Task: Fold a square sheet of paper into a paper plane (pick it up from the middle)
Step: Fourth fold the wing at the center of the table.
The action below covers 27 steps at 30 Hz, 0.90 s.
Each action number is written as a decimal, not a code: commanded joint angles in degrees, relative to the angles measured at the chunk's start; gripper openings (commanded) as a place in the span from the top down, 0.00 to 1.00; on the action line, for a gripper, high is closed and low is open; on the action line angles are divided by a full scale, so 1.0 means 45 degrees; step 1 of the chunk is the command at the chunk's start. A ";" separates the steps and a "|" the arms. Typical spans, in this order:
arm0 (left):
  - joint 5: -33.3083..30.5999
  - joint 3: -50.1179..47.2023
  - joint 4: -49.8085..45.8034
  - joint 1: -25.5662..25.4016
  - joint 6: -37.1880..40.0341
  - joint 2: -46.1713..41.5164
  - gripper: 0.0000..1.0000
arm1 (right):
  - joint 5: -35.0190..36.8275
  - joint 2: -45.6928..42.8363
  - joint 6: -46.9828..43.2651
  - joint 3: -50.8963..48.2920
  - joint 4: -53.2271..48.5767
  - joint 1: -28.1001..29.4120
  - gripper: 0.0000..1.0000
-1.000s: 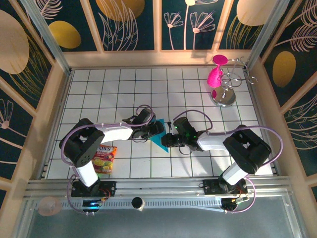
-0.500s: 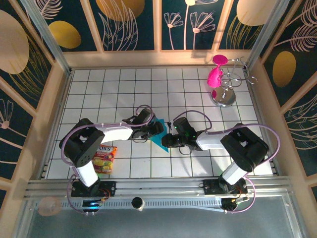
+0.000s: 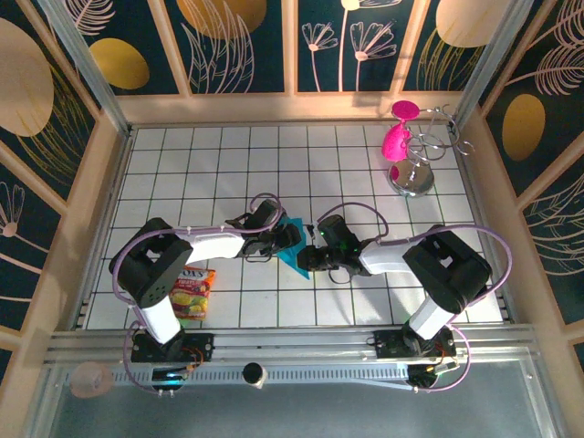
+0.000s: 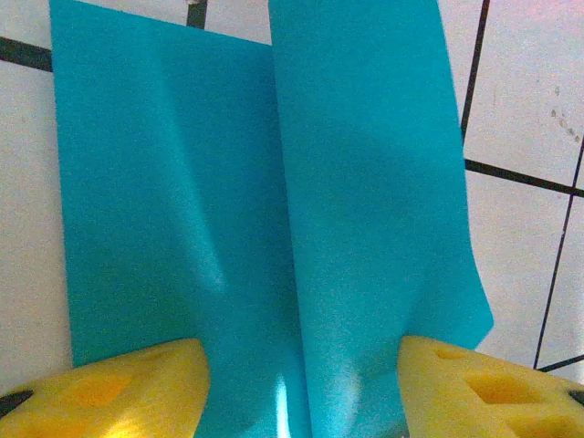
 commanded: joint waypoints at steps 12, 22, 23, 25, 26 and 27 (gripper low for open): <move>-0.3074 0.2920 -0.4341 0.0693 0.2507 -0.1308 0.39 | -0.0719 0.0304 -0.1648 0.0489 -0.2185 -0.0332 0.88; 0.2496 -0.1379 0.3137 0.0685 0.1069 -0.2714 0.74 | -0.1154 0.0606 -0.1698 0.0760 -0.2166 -0.0516 0.90; 0.2821 -0.1675 0.3633 0.0680 0.0828 -0.2730 0.77 | -0.1173 0.0641 -0.1686 0.0765 -0.2166 -0.0529 0.90; 0.3250 -0.2073 0.4247 0.0692 0.0485 -0.2677 0.80 | -0.1198 0.0696 -0.1698 0.0803 -0.2162 -0.0537 0.90; 0.3434 -0.2214 0.4451 0.0678 0.0355 -0.2596 0.81 | -0.1214 0.0730 -0.1677 0.0804 -0.2167 -0.0547 0.91; 0.3592 -0.2310 0.4629 0.0662 0.0210 -0.2512 0.82 | -0.1214 0.0742 -0.1647 0.0823 -0.2167 -0.0556 0.91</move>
